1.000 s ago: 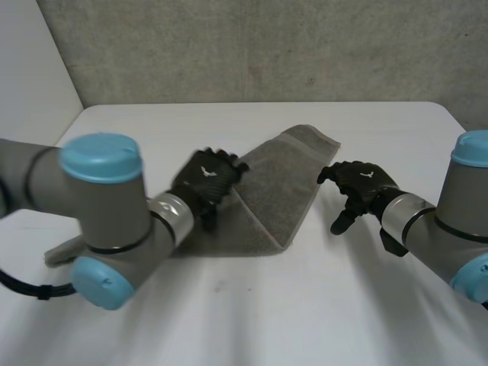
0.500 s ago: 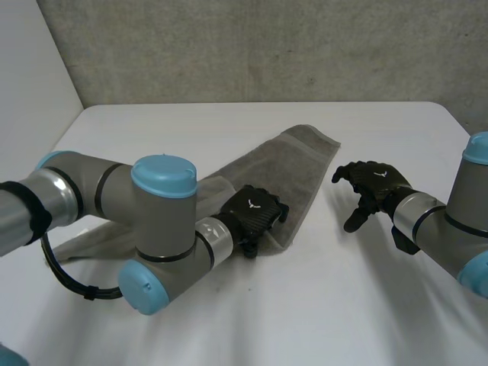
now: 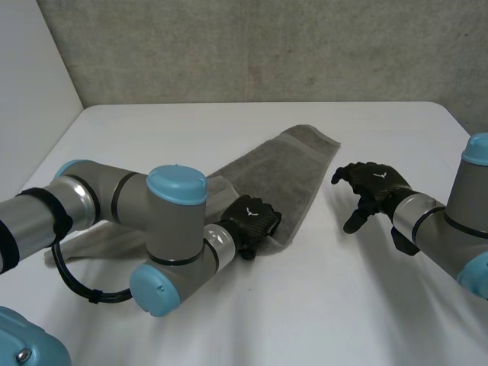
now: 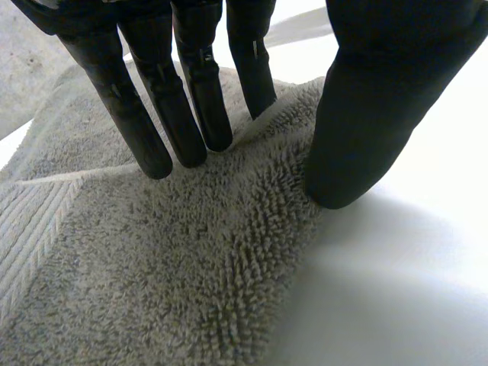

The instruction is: Fold the towel.

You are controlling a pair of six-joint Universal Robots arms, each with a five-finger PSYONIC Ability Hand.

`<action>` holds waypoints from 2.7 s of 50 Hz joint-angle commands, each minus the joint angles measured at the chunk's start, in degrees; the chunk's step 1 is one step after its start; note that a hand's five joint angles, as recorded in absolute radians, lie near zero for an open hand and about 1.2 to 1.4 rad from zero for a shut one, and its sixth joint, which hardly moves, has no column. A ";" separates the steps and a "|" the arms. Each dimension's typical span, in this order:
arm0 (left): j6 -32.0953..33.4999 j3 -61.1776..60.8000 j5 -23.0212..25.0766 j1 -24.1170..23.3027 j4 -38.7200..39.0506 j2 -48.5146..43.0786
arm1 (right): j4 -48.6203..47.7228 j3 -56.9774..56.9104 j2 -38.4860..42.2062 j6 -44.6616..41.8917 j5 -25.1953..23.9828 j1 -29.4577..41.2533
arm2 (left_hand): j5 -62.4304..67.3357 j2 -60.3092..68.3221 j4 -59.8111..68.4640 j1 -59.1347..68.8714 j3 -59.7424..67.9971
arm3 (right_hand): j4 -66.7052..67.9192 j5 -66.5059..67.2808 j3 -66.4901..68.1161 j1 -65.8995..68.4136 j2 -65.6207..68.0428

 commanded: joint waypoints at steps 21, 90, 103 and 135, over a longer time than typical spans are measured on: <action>4.49 -13.09 -10.98 -3.86 4.80 31.76 | 3.51 -6.04 1.58 0.96 -4.28 -0.23 | 37.09 36.80 36.98 36.82 36.98 | -10.82 -10.05 -11.82 -9.81 -12.61; 0.37 -28.21 -13.97 0.09 8.76 50.56 | -11.08 -11.03 14.93 27.33 10.92 22.54 | 37.09 36.80 36.98 36.82 36.98 | -6.89 -6.12 -7.90 -5.89 -8.68; -3.15 -27.86 -13.61 1.94 8.85 51.71 | -13.26 -10.44 9.17 28.05 15.40 19.74 | 37.09 36.80 36.98 36.82 36.98 | 59.18 59.95 58.18 60.19 57.39; -3.50 -31.64 -10.36 9.24 6.03 33.25 | 34.62 -6.03 -10.39 -36.38 -0.94 5.84 | 37.09 36.80 36.98 36.82 36.98 | 59.18 59.95 58.18 60.19 57.39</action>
